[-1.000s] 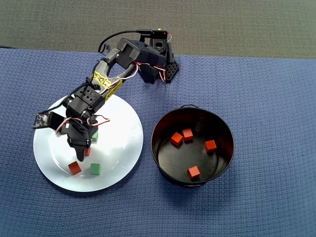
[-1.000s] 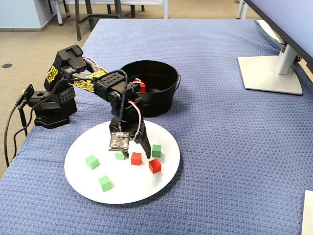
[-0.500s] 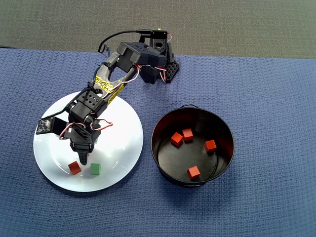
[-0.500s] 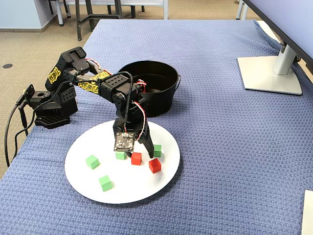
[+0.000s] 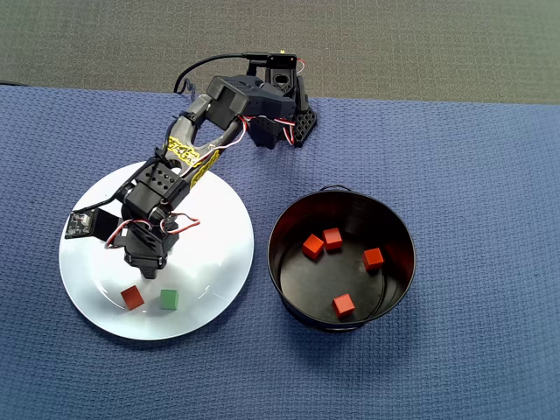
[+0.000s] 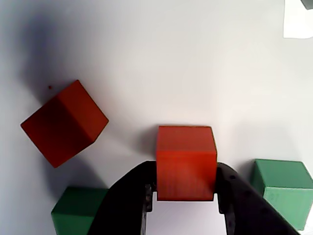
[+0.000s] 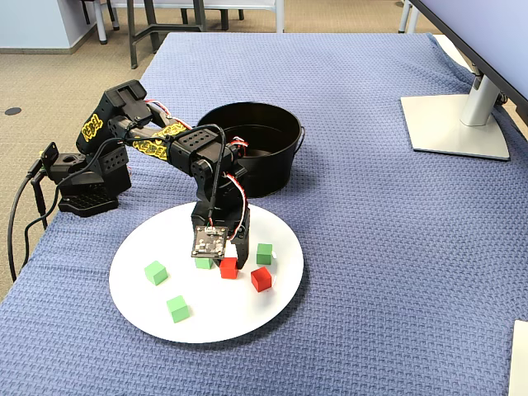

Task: Pick up the red cubes from the white plate and place them in the black recipient

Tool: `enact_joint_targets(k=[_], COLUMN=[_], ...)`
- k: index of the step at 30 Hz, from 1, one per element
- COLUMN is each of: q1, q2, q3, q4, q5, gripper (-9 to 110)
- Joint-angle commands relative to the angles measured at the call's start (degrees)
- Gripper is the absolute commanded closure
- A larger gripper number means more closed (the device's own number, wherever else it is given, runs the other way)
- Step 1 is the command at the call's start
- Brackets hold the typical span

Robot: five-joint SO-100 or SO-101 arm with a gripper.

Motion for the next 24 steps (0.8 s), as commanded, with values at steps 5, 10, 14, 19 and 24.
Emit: enact_joint_targets(k=[5, 10, 14, 19, 24], q1=[0.88, -4.75, -13.27, -25.4, -37.62], q2=[15.47, 29.36, 41.48, 48.52, 53.44], q3=[-3.52, -2.11, 8.0, 17.05, 26.98], q4=[4.57, 9.84, 6.06, 2.72, -1.58], q5=[4.66, 8.35, 11.25, 14.24, 18.28], gripper=[102, 102, 102, 102, 102])
